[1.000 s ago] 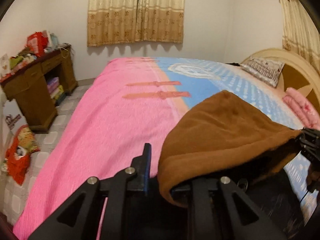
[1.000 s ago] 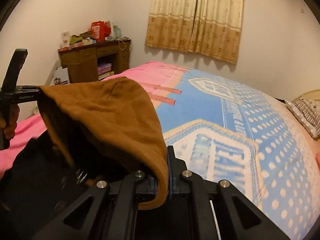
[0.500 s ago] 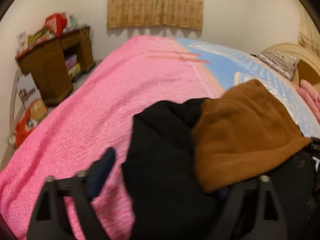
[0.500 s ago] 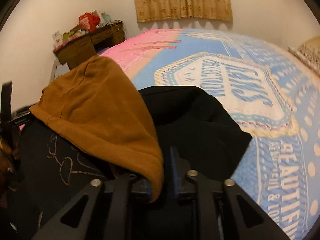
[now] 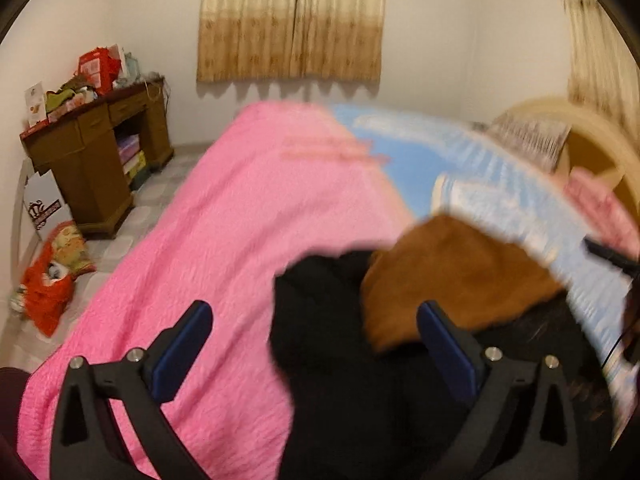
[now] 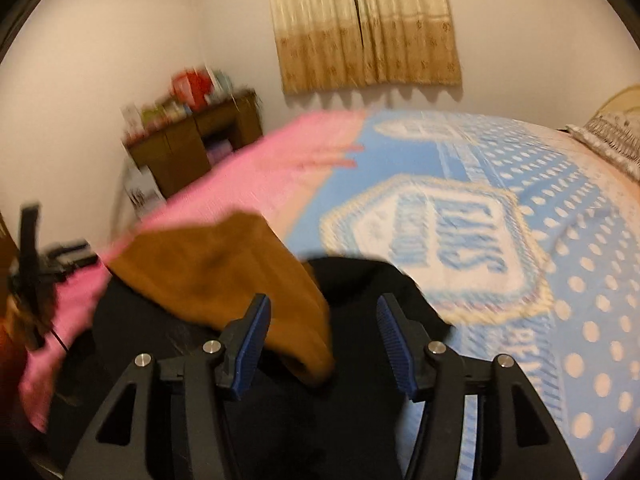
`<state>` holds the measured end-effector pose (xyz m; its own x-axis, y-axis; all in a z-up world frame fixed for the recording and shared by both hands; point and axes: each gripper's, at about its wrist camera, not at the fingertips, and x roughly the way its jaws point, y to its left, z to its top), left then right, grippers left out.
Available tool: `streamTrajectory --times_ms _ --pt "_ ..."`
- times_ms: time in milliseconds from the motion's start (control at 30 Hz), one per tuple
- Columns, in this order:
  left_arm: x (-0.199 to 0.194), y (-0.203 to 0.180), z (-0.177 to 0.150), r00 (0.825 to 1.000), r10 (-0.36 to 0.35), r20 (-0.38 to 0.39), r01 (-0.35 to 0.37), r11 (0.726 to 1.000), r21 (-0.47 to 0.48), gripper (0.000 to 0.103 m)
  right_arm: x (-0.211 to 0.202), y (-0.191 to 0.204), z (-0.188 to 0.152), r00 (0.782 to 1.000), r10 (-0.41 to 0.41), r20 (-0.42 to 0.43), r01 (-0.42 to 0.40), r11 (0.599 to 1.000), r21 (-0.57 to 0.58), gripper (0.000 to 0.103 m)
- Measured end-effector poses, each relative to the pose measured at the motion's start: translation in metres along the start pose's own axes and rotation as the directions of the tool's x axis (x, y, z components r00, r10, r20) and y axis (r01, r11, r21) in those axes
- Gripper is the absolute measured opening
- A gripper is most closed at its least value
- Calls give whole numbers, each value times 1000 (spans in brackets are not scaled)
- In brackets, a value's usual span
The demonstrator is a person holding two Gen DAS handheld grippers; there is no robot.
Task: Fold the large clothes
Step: 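Fold the brown hood down onto the hoodie body with both grippers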
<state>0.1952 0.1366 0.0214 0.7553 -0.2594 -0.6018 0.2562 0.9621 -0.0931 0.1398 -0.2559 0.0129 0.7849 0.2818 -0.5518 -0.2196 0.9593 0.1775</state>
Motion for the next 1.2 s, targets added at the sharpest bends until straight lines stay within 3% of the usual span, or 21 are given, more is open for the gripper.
streamTrajectory --times_ms 133,167,200,267,333,367,433,467,600,700,767,833,867,900,933,1067,1200 --pt "16 -24 41 997 47 53 -45 998 -42 103 31 33 28 999 40 11 -40 998 -41 55" --pt "32 -32 47 997 68 37 -66 996 -52 103 48 42 34 999 49 -13 -50 997 -52 50" --pt "49 -38 48 997 80 9 -79 995 -55 103 69 51 37 997 53 -47 -56 997 -58 37" --pt "89 -50 40 991 120 -66 -122 992 -30 103 107 61 36 992 59 -111 -66 996 -61 26" --pt "117 -54 20 973 191 -133 -193 981 -2 100 138 64 23 987 19 -159 -31 997 -75 26" --pt "127 -52 7 966 201 -161 -203 979 3 98 150 59 14 981 19 -195 -31 998 -57 26" --pt "135 -46 -16 969 158 -189 -164 986 -20 99 168 40 -8 954 100 -282 -92 995 41 25" --pt "137 -43 -22 968 150 -201 -158 987 -23 99 162 29 -13 953 171 -249 -151 984 99 24" --pt "138 -44 -19 963 171 -209 -176 984 -7 103 145 8 -16 945 235 -228 -197 964 178 24" --pt "131 -43 -15 969 138 -204 -144 989 -15 102 123 -2 -11 941 266 -209 -222 952 211 26" --pt "114 -39 -9 984 60 -168 -67 997 -34 101 107 -13 -2 946 280 -162 -237 941 242 28" --pt "91 -31 2 996 27 -86 -33 998 -59 101 95 -21 8 956 267 -122 -232 942 244 42" --pt "80 -24 11 999 31 -44 -35 996 -77 102 95 -23 12 960 250 -123 -217 948 230 59" --pt "77 -19 18 999 38 -32 -41 995 -94 102 99 -23 17 964 229 -133 -199 959 204 66" --pt "78 -15 24 999 37 -31 -40 994 -106 103 108 -21 21 965 214 -151 -186 966 181 66" --pt "110 -5 33 987 10 -162 -32 990 -136 103 157 -10 39 951 219 -218 -185 969 165 66" --pt "129 -16 6 969 -19 -246 -15 991 -136 103 208 20 45 918 261 -297 -234 964 124 66"
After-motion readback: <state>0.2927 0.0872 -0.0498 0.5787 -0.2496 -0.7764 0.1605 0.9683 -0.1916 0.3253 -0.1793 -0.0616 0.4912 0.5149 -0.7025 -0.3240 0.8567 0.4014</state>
